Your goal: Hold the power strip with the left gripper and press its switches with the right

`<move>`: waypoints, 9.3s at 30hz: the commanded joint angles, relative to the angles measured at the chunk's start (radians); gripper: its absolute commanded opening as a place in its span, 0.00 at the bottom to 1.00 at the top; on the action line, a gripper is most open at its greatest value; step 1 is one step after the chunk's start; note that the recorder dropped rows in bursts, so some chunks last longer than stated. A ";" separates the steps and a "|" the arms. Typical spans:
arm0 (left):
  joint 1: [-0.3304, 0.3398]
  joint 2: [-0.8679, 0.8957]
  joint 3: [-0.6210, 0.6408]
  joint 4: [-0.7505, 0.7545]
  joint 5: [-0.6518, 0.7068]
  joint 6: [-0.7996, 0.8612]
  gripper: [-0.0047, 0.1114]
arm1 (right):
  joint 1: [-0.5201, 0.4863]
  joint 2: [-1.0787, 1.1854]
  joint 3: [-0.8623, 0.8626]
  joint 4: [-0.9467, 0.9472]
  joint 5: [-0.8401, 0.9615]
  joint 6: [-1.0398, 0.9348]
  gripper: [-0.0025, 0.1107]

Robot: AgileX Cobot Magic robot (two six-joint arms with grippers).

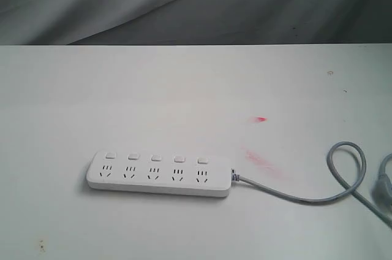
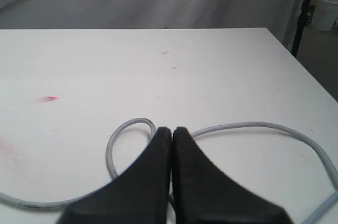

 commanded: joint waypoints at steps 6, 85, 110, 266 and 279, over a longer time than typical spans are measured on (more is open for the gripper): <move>0.002 -0.004 0.005 -0.001 0.001 0.000 0.04 | -0.004 -0.006 0.003 -0.012 -0.015 -0.002 0.02; 0.361 1.135 -0.857 -1.308 0.423 1.843 0.04 | -0.004 -0.006 0.003 -0.012 -0.015 -0.002 0.02; 0.410 1.558 -0.874 -1.053 0.956 2.083 0.04 | -0.004 -0.006 0.003 -0.012 -0.015 -0.002 0.02; 0.130 2.147 -1.174 -0.827 0.847 2.083 0.39 | -0.004 -0.006 0.003 -0.012 -0.015 -0.002 0.02; 0.130 2.147 -1.174 -0.827 0.847 2.083 0.39 | -0.004 -0.006 0.003 -0.012 -0.015 -0.001 0.02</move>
